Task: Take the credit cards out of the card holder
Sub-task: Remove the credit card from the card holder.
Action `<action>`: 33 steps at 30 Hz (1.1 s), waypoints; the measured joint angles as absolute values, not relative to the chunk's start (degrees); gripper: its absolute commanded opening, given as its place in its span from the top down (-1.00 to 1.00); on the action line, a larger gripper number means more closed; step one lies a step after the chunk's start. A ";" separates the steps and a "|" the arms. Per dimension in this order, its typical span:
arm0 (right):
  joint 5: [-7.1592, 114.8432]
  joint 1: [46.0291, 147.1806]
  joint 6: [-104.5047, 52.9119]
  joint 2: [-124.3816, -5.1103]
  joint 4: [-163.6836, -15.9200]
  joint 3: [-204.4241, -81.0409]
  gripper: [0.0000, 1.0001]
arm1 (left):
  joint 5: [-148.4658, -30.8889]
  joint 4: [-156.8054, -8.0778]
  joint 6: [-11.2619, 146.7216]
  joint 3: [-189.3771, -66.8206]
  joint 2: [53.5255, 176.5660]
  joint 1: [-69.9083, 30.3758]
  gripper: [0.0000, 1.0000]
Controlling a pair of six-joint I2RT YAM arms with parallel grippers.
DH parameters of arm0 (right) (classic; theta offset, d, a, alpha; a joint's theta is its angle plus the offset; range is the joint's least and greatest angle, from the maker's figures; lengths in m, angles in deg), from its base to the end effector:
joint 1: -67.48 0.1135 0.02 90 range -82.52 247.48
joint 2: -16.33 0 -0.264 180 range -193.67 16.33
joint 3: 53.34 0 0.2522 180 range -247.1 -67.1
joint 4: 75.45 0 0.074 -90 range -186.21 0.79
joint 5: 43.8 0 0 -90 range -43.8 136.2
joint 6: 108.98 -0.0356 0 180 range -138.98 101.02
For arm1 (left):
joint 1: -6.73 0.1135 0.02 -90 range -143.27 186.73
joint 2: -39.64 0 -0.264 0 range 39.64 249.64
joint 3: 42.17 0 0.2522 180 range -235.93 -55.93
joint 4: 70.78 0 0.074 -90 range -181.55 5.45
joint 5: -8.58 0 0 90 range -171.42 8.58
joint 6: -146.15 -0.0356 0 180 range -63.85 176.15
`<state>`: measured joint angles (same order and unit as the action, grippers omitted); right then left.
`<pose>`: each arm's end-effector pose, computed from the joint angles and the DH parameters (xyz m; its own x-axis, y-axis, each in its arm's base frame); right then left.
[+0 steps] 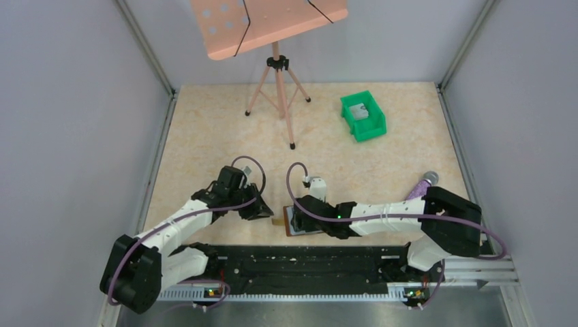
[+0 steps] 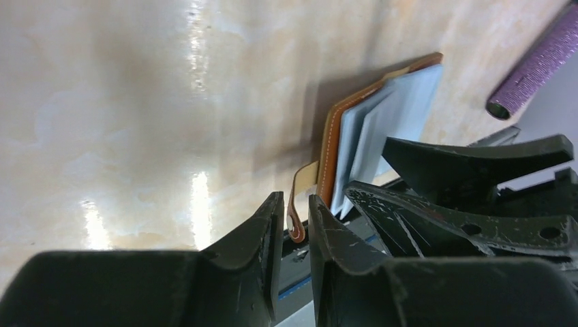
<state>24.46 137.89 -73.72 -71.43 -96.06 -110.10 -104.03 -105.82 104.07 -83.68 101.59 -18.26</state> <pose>0.1104 0.2710 0.1635 -0.8033 0.0050 -0.5956 -0.2461 0.9079 0.3395 0.1689 -0.0938 0.1704 -0.9365 -0.3194 -0.1447 -0.1606 0.7574 -0.6329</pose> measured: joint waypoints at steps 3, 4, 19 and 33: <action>25.27 137.41 -74.16 -70.14 -94.29 -108.72 0.07 | -105.97 -104.53 104.44 -83.70 101.00 -18.52 0.51; 25.49 137.28 -74.25 -69.77 -93.87 -108.38 0.07 | -106.61 -103.97 104.64 -83.74 100.89 -18.74 0.53; 26.96 136.93 -74.31 -69.53 -92.02 -107.61 0.06 | -106.37 -104.05 107.22 -88.18 99.10 -21.01 0.54; 27.50 136.93 -74.12 -69.66 -89.57 -107.52 0.06 | -109.34 -92.23 110.06 -86.98 111.04 -25.32 0.80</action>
<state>27.50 136.93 -74.12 -69.66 -89.57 -107.52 -109.34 -92.23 110.06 -86.98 111.04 -25.32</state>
